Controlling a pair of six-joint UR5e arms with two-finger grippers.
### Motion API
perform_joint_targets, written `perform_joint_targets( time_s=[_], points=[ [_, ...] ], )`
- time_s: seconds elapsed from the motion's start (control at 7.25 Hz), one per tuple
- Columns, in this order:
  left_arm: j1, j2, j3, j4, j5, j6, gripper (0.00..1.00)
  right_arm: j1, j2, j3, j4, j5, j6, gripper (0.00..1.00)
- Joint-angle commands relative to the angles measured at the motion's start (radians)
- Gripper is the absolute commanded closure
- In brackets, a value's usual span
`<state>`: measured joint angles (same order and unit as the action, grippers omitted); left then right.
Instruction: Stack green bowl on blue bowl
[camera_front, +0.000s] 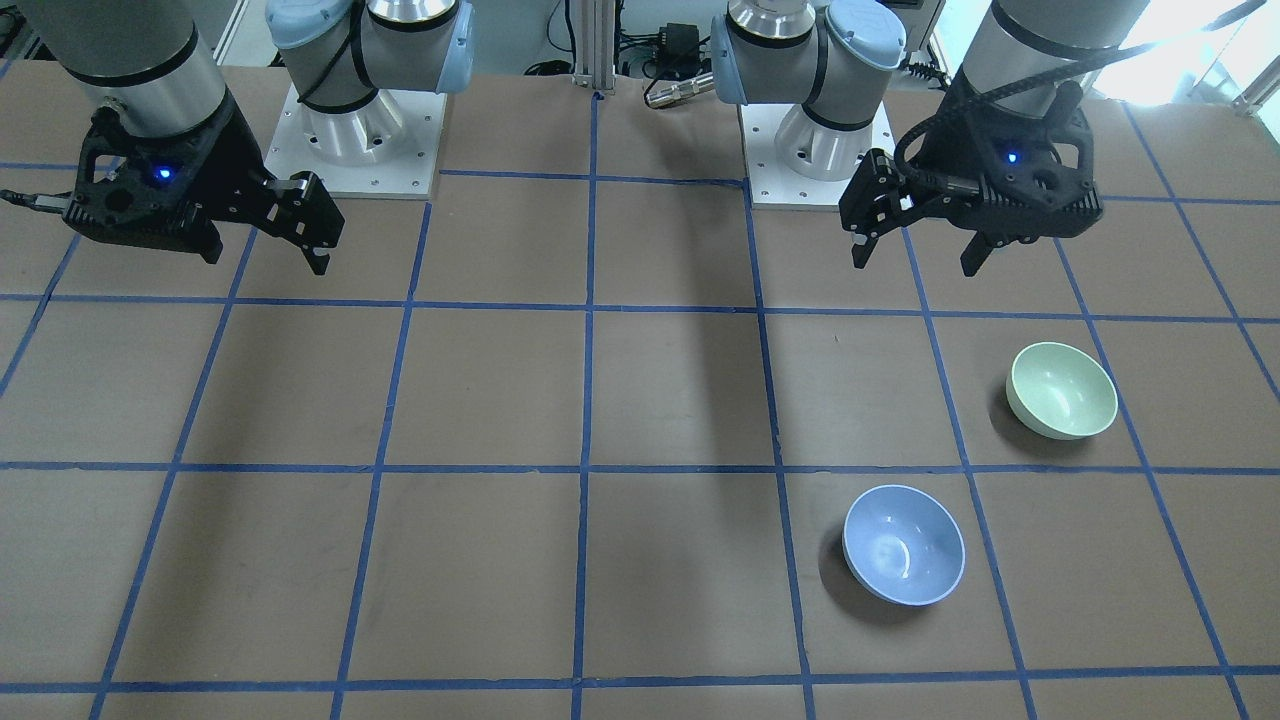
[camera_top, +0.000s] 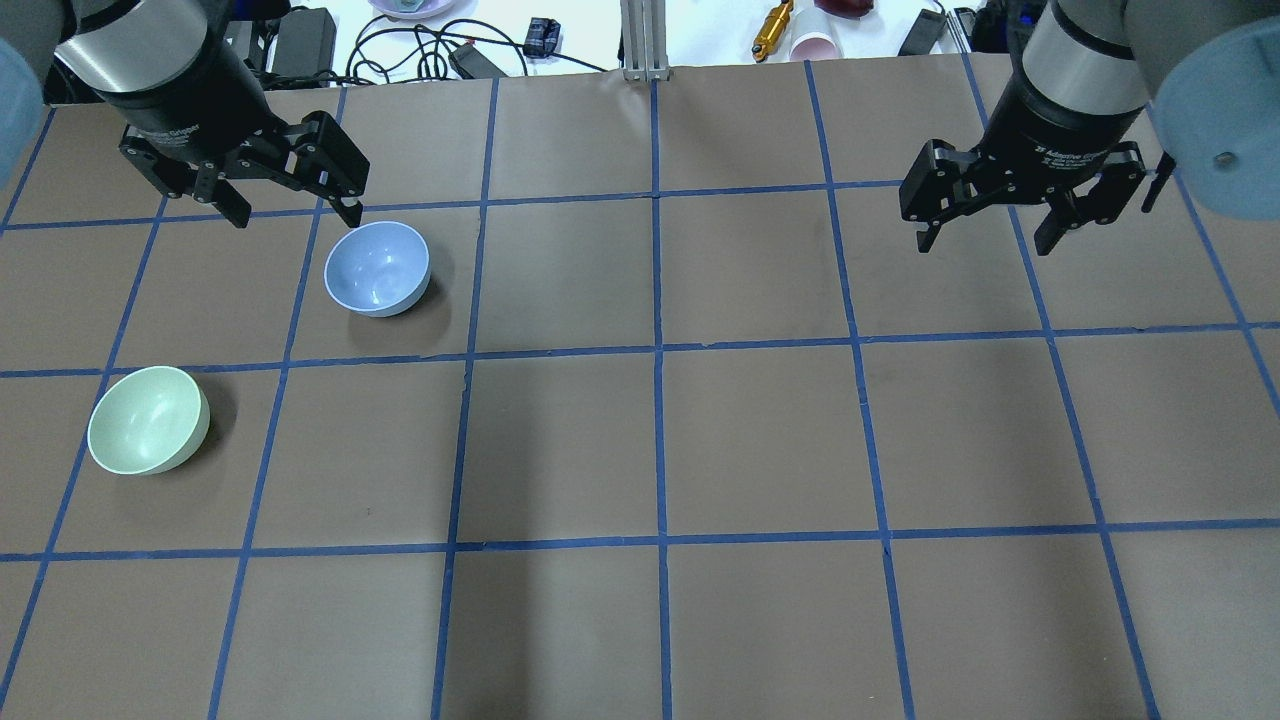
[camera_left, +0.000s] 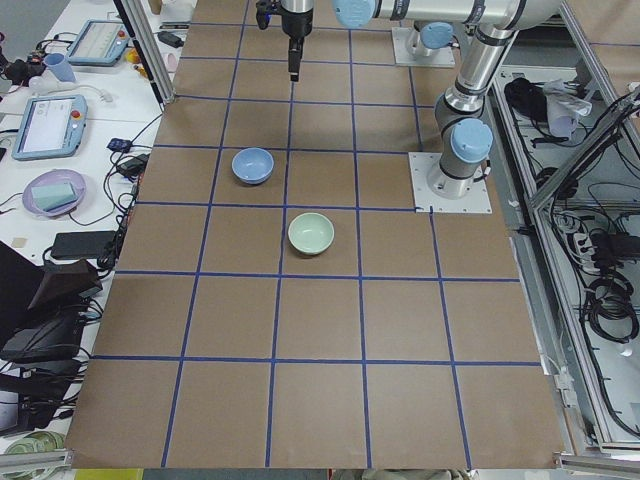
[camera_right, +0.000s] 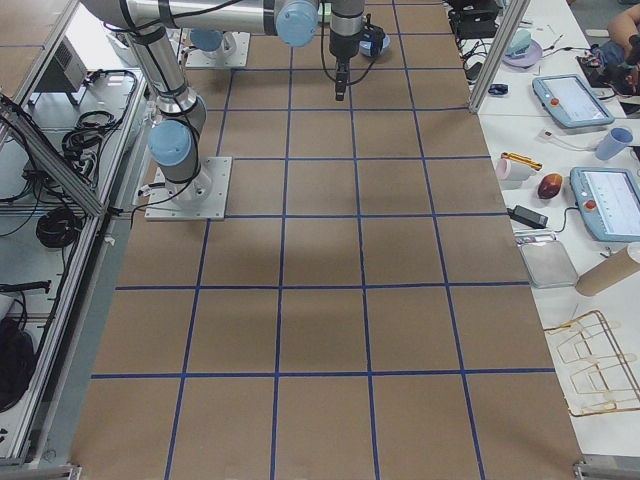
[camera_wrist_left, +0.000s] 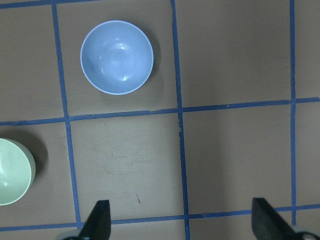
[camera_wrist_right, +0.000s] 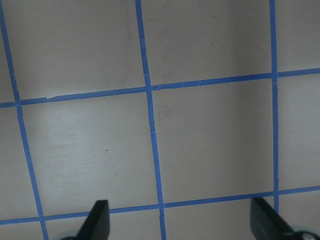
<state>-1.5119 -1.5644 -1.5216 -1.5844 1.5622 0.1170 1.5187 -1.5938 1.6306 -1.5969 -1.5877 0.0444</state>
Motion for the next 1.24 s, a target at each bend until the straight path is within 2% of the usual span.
perform_joint_targets(
  time_s=[0.0, 1.1],
  points=[
    [-0.001, 0.007, 0.001, -0.014, 0.001, 0.0, 0.0, 0.0, 0.0, 0.0, 0.0, 0.0, 0.0, 0.0],
    [-0.001, 0.012, 0.0, -0.034, 0.001, -0.016, 0.0, 0.0, 0.0, 0.0, 0.0, 0.0, 0.0, 0.0]
  ],
)
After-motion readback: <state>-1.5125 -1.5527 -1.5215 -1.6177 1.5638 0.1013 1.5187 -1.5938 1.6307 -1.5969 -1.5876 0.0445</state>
